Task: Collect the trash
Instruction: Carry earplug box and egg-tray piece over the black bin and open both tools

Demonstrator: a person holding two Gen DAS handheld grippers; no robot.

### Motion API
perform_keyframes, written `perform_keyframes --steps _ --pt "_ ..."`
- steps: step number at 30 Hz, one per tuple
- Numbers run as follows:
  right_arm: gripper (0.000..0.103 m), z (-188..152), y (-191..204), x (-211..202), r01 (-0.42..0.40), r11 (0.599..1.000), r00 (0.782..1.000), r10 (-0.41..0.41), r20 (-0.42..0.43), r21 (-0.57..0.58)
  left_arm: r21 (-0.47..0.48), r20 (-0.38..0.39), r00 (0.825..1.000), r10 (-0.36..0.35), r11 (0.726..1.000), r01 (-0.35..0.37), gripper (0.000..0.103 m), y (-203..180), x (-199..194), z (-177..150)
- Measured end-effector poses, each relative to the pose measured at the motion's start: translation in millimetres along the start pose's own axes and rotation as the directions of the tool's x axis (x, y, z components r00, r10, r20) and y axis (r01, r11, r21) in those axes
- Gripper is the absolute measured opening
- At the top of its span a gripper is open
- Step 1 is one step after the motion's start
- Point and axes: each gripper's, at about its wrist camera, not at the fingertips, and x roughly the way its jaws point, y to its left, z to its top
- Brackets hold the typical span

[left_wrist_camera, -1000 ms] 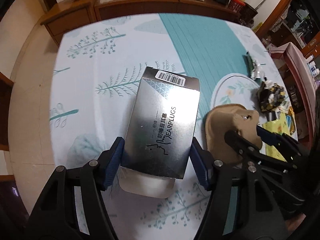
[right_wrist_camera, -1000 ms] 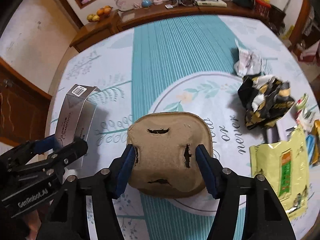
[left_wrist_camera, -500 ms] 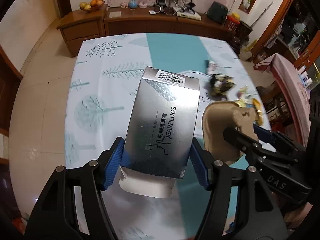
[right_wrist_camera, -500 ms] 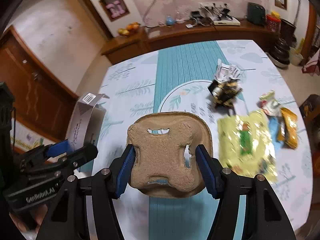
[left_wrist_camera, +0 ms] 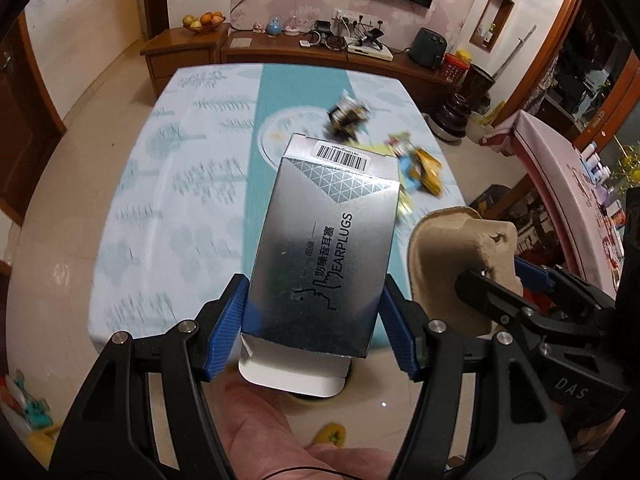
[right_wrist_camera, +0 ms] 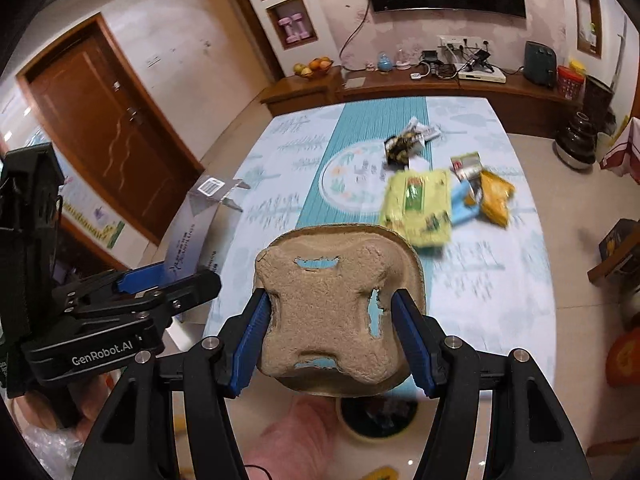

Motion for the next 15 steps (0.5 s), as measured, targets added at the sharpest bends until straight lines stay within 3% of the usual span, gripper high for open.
perform_keyframes --steps 9,15 --pt "0.062 -100 -29 -33 -0.056 0.997 0.993 0.061 -0.097 0.058 0.056 -0.100 0.995 0.021 0.998 -0.015 0.062 -65 -16 -107" --pt "0.062 -151 -46 -14 -0.063 0.991 0.983 0.083 -0.166 0.122 0.085 -0.169 0.985 0.035 0.996 -0.021 0.062 -61 8 -140"
